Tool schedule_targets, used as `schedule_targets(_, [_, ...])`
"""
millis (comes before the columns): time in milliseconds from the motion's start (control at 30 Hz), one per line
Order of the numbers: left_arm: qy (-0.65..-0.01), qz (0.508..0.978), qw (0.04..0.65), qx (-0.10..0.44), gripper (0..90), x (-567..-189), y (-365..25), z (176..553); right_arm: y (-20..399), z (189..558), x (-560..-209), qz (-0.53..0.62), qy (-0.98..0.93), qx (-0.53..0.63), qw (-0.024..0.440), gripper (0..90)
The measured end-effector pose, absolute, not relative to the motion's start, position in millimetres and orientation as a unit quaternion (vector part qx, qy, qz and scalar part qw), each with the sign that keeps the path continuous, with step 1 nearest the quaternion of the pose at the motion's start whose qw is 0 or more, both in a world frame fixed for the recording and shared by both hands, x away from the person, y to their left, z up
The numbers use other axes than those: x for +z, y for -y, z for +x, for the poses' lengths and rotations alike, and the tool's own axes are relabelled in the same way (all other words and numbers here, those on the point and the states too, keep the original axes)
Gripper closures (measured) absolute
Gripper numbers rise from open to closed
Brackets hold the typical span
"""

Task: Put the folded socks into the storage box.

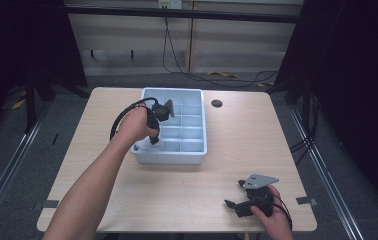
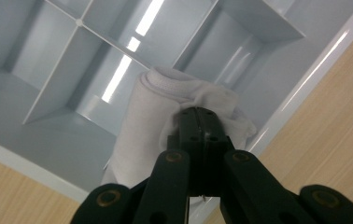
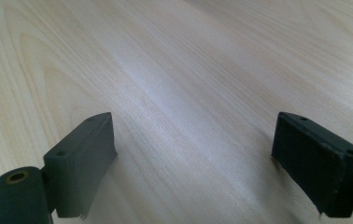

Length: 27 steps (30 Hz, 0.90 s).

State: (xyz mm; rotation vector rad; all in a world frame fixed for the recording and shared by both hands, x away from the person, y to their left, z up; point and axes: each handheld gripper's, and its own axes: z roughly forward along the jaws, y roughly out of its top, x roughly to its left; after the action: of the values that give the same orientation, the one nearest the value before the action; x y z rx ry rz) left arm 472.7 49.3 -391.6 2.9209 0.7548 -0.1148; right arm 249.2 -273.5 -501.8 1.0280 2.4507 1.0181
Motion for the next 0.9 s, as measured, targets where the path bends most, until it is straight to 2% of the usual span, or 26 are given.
schedule_targets(233, [-0.251,0.965,0.061,-0.036,90.0,-395.0,-51.4,470.9,273.5,249.2,-501.8,0.358,-0.852,0.354,0.148,12.7])
schedule_targets(500, [-0.256,0.966,0.012,-0.020,90.0,-406.9,-51.4,467.8,273.4,248.8,-501.8,0.356,-0.852,0.353,0.148,12.8])
schedule_targets(700, [-0.262,0.963,0.041,-0.037,90.0,-415.4,-65.1,469.7,273.4,248.8,-501.8,0.356,-0.852,0.353,0.148,12.7])
schedule_targets(900, [-0.262,0.964,0.033,-0.031,90.0,-420.9,-64.5,467.5,273.3,248.7,-501.8,0.356,-0.852,0.353,0.148,12.7])
